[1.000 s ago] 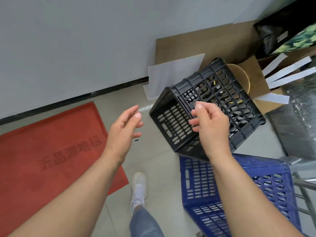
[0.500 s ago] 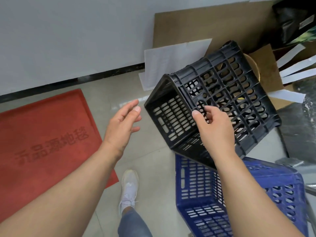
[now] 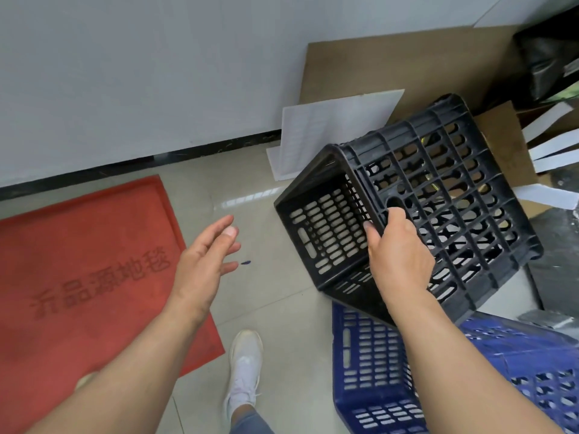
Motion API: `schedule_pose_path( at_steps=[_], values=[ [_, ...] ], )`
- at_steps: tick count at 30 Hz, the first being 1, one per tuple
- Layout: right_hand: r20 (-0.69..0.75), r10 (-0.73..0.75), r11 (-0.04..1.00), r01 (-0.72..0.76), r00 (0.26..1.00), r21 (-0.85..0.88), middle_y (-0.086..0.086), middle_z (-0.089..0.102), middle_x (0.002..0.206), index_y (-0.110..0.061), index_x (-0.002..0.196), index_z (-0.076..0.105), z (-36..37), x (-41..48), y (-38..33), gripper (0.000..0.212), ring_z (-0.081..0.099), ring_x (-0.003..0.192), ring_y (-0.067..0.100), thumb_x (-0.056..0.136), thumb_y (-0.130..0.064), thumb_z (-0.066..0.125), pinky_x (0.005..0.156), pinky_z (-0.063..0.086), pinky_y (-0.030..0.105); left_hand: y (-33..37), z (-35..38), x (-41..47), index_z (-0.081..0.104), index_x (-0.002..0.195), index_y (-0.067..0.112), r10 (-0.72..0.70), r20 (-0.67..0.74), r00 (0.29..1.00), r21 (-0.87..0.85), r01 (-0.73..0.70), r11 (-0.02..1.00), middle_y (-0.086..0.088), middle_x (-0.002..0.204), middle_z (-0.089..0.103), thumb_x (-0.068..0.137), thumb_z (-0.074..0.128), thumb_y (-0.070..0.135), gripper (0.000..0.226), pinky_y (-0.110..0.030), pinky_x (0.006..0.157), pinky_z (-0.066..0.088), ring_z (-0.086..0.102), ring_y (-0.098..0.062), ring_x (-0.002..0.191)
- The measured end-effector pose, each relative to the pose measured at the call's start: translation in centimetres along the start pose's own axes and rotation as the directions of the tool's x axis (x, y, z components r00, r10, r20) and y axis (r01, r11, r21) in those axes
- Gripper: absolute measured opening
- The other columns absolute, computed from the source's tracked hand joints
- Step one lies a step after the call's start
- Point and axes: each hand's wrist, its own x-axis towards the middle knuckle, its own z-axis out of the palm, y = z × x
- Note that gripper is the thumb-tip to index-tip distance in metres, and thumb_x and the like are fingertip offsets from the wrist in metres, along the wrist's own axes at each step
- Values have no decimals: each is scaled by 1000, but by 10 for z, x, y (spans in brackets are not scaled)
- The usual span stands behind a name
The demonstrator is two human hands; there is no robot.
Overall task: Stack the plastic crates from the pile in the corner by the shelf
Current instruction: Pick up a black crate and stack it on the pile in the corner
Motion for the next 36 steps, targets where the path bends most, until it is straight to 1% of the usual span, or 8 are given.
schedule_pose_path(
  at_steps=[7, 15, 19, 23, 26, 30, 33, 36],
  values=[
    [-103, -13, 1000, 16, 995, 22, 18, 63, 109, -10, 121, 42, 0, 9, -26, 29, 59, 96, 39, 97, -27, 45, 68, 33, 38, -25, -21, 18, 57, 123, 31, -11, -12, 1000, 24, 12, 1000, -2, 127, 62, 97, 51, 25, 28, -29, 81, 52, 62, -9, 106],
    [-144, -69, 996, 77, 987, 55, 18, 64, 99, -16, 126, 46, -31, -12, -41, 32, 58, 94, 41, 97, -30, 44, 75, 42, 44, -53, -62, 35, 50, 139, 24, -73, -39, 997, 135, 78, 988, -3, 134, 57, 98, 50, 28, 41, -25, 81, 49, 57, -15, 115],
    [-83, -84, 981, 97, 993, 165, 9, 63, 95, -23, 122, 51, -44, -32, -64, 30, 56, 90, 36, 96, -36, 45, 75, 45, 42, -62, -99, 35, 49, 138, 29, -103, -79, 992, 192, 116, 974, -2, 138, 54, 95, 55, 37, 44, -40, 105, 42, 52, -19, 125],
    [2, -158, 914, 145, 987, 378, 0, 55, 73, -21, 97, 59, -63, -55, -91, 13, 48, 61, 18, 93, -33, 55, 54, 36, 30, -75, -144, 35, 30, 151, 22, -148, -232, 961, 253, 206, 945, -5, 156, 34, 93, 56, 40, 65, -43, 118, 25, 34, -22, 142],
    [53, -175, 832, 119, 983, 542, 2, 53, 69, -21, 88, 64, -78, -67, -104, 9, 43, 57, 18, 89, -30, 62, 52, 34, 28, -89, -183, 35, 14, 155, 13, -274, -429, 861, 160, 371, 915, -11, 161, 22, 93, 57, 41, 80, -40, 118, 18, 22, -28, 147],
    [145, -192, 745, 48, 971, 665, -2, 48, 64, -22, 82, 66, -83, -82, -121, 12, 40, 54, 18, 86, -34, 65, 52, 32, 23, -136, -244, 38, 40, 142, 16, -467, -455, 758, -95, 480, 872, -19, 140, 52, 72, 67, 67, 91, -52, 102, 43, 54, -40, 122],
    [169, -220, 729, 47, 961, 683, -2, 42, 61, -20, 78, 64, -76, -93, -143, 14, 34, 50, 15, 88, -31, 64, 45, 28, 23, -129, -276, 27, 60, 113, 8, -489, -458, 743, -216, 440, 872, -21, 101, 68, 88, 59, 44, 44, -43, 77, 52, 65, -34, 84],
    [169, -229, 721, 50, 959, 691, 2, 41, 63, -18, 76, 60, -67, -106, -171, 16, 32, 49, 16, 89, -26, 62, 43, 25, 25, -124, -316, 24, 59, 116, 2, -434, -549, 714, -197, 394, 898, -25, 107, 67, 94, 53, 33, 39, -50, 82, 54, 65, -39, 89]
  ],
)
